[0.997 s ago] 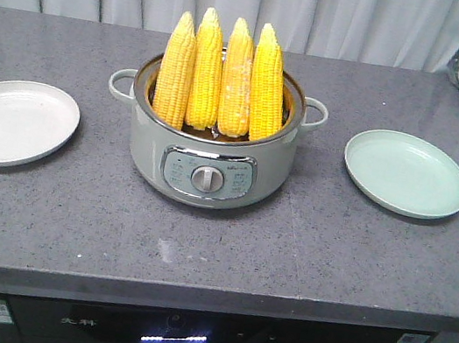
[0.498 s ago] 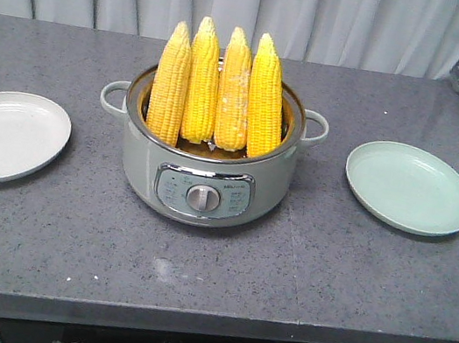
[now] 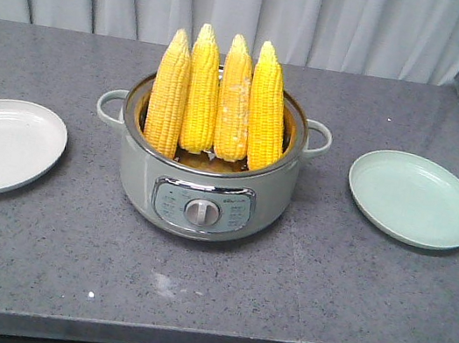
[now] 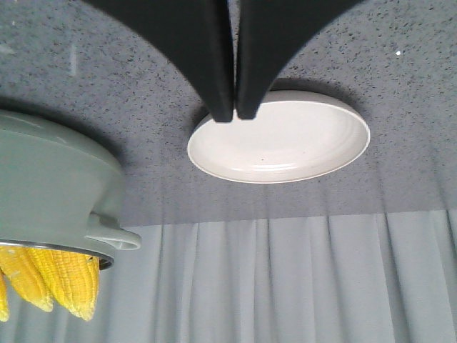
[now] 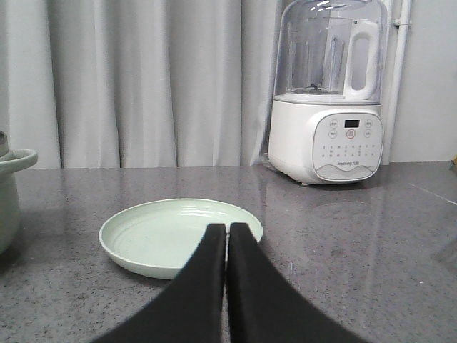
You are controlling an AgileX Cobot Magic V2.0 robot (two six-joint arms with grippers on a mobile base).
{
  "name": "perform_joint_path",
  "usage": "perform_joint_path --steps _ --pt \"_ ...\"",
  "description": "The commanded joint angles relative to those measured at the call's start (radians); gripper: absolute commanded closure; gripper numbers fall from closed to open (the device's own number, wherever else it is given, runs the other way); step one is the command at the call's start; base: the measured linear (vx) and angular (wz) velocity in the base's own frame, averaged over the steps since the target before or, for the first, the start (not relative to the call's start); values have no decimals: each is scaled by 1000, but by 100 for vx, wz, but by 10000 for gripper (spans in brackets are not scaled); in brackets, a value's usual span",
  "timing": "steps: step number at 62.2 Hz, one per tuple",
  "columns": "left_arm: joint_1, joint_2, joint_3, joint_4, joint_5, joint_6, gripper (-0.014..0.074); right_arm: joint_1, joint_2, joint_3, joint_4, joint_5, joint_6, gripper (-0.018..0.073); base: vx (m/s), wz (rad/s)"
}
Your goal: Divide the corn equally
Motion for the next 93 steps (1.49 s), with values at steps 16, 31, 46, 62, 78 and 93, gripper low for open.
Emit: perform_joint_path --steps 16,31,46,62,78,93 --pt "0 -17 15 -4 -71 -4 603 -4 -3 8 -7 -82 0 562 3 0" --pt "0 -17 15 -4 -71 -4 603 -4 -3 8 -7 -82 0 562 2 0" --pt "0 -17 15 -4 -71 -4 603 -4 -3 8 -7 -82 0 562 1 0" --pt "0 -17 15 -4 -71 -4 603 -4 -3 8 -7 -82 0 562 0 0" --pt "0 -17 15 -4 -71 -4 603 -4 -3 8 -7 -82 0 562 0 0" --pt "0 -17 15 -4 -71 -4 603 -4 -3 8 -7 -82 0 562 0 2"
